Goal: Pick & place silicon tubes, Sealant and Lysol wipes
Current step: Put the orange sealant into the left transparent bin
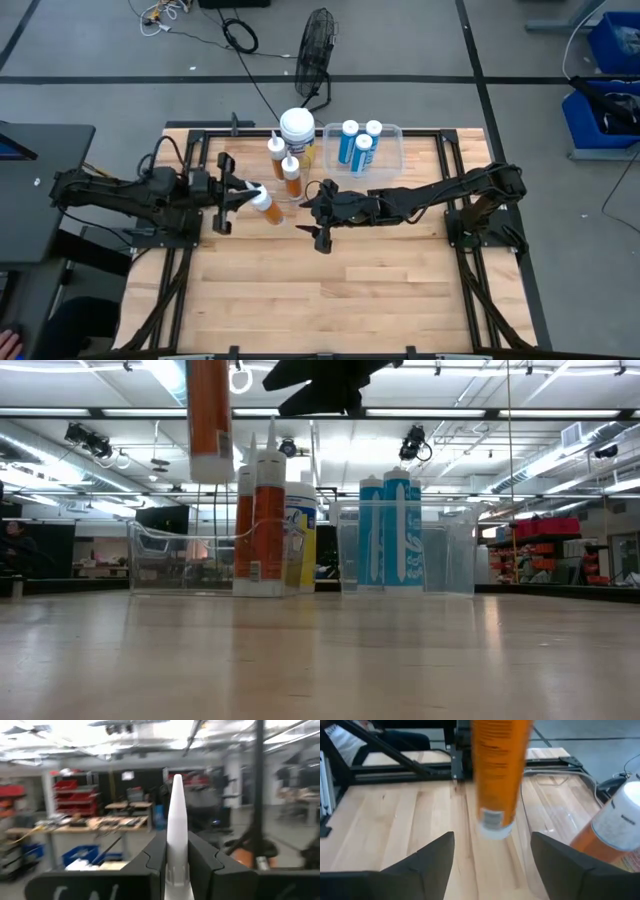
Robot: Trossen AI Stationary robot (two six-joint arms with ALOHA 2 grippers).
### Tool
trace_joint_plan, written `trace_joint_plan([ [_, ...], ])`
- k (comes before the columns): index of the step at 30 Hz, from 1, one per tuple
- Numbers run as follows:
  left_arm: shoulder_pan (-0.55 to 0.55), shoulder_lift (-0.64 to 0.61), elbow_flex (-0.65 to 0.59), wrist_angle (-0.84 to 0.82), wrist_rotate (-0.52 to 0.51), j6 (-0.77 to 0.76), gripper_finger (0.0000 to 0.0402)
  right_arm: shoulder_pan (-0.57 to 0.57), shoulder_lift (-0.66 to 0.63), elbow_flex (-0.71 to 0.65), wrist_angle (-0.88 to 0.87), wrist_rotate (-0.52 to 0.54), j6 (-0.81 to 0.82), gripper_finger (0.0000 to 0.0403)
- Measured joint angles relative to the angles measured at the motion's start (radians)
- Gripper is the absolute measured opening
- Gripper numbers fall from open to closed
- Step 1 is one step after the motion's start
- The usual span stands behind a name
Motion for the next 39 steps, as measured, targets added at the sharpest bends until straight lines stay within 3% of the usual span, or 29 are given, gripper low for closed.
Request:
trace_joint_plan([
  [16,0.037,0.024,-0.005,-0.033,-0.299,0.080,0.0054,0.014,-0.029,0.000,-0.090,0.001,0.006,0.0238],
  [28,0.240,0.097,-0.008,-0.028,-0.232,0.034,0.0053,0.033,-0.092,-0.001,-0.134,0.008,-0.004,0.0222],
  [34,0.319,0.161,-0.008,-0.035,-0.102,-0.026,0.0052,0.045,-0.111,-0.001,-0.154,0.009,-0.005,0.0215],
  [39,0.346,0.214,-0.008,-0.025,-0.113,-0.034,0.0052,0.045,-0.113,-0.001,-0.171,0.009,-0.005,0.0214],
])
